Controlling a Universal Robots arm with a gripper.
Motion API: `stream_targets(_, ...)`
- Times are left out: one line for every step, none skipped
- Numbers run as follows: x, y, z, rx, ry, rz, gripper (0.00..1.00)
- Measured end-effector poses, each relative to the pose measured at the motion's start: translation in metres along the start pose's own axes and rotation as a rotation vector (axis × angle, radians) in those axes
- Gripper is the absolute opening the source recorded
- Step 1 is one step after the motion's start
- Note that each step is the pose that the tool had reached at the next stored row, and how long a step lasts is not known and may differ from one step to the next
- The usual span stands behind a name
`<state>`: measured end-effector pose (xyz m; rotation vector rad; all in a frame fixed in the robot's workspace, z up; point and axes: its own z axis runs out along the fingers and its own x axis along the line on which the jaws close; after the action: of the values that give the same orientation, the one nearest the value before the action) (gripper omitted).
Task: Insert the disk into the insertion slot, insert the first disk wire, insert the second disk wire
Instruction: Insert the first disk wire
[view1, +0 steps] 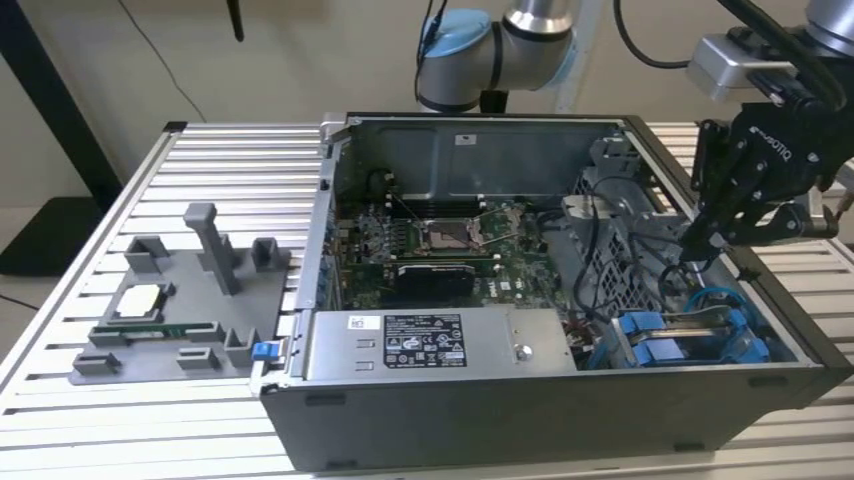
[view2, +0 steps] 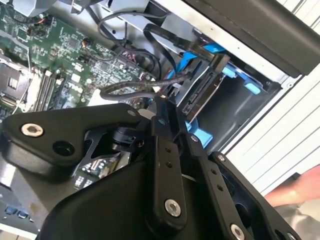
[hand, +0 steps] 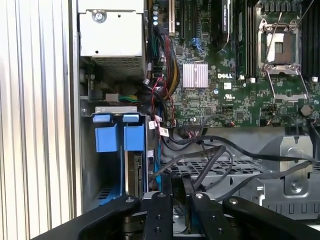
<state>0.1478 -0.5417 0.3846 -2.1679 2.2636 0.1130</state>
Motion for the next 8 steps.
stream_targets(0.0007,-0.0010,0.0003,-0.0006,0.0022,0.000,0.00)
stream_targets(0.0014,-0.0018,0.0008,-0.0008,0.0035,0.000,0.00)
stream_targets(0.0021,-0.0022,0.0013,-0.0008,0.0041,0.000,0.00)
stream_targets(0.0030,-0.0026,0.0017,-0.0009,0.0043,0.000,0.00)
stream_targets(0.0036,-0.0031,0.0021,-0.0009,0.0049,0.000,0.00)
stream_targets(0.0041,-0.0036,0.0026,-0.0011,0.0062,0.000,0.00)
stream_targets(0.0049,-0.0042,0.0031,-0.0017,0.0080,0.000,0.00)
stream_targets(0.0056,-0.0047,0.0035,-0.0027,0.0096,0.000,0.00)
